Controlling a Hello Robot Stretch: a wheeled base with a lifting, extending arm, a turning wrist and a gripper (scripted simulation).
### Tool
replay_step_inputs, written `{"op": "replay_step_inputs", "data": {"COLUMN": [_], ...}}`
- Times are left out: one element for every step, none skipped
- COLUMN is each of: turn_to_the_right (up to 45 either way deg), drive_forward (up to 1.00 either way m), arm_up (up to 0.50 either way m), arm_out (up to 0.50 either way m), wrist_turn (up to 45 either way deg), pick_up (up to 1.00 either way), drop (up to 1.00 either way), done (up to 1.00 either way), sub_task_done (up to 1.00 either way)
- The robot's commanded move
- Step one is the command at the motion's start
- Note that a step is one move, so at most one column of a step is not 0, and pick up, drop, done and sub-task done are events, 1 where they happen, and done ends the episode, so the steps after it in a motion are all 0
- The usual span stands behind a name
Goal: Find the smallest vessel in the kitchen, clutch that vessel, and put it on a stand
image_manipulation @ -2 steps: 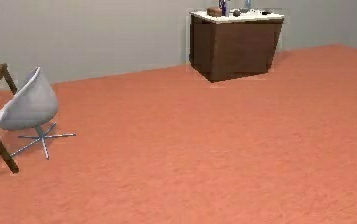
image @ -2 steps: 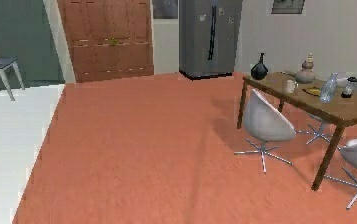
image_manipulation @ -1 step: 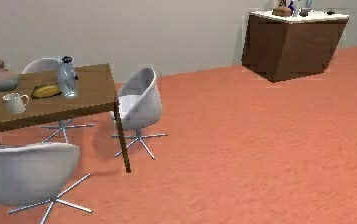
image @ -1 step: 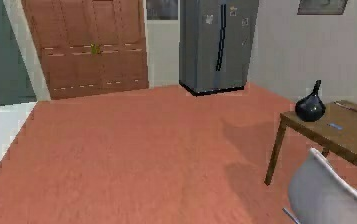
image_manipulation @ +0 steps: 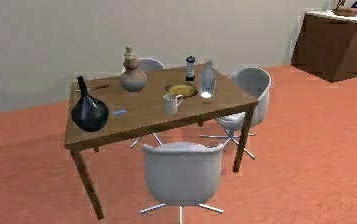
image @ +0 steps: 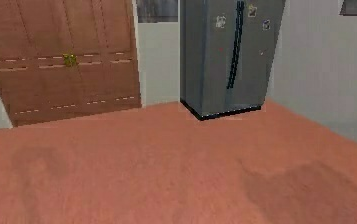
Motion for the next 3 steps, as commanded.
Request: {"op": "replay_step_inputs", "data": {"turn_to_the_right": [18.0, 0.0, 0.0], "drive_forward": [0.00, 0.05, 0.45], "arm_up": [0.00, 0.00, 0.00], "arm_out": [0.00, 0.00, 0.00], "wrist_turn": [0.0, 0.0, 0.0], "pick_up": [0.00, 0.00, 0.00], "drop": [0.00, 0.00, 0.00], "done": [0.00, 0.00, 0.00], "sub_task_done": [0.00, 0.00, 0.00]}}
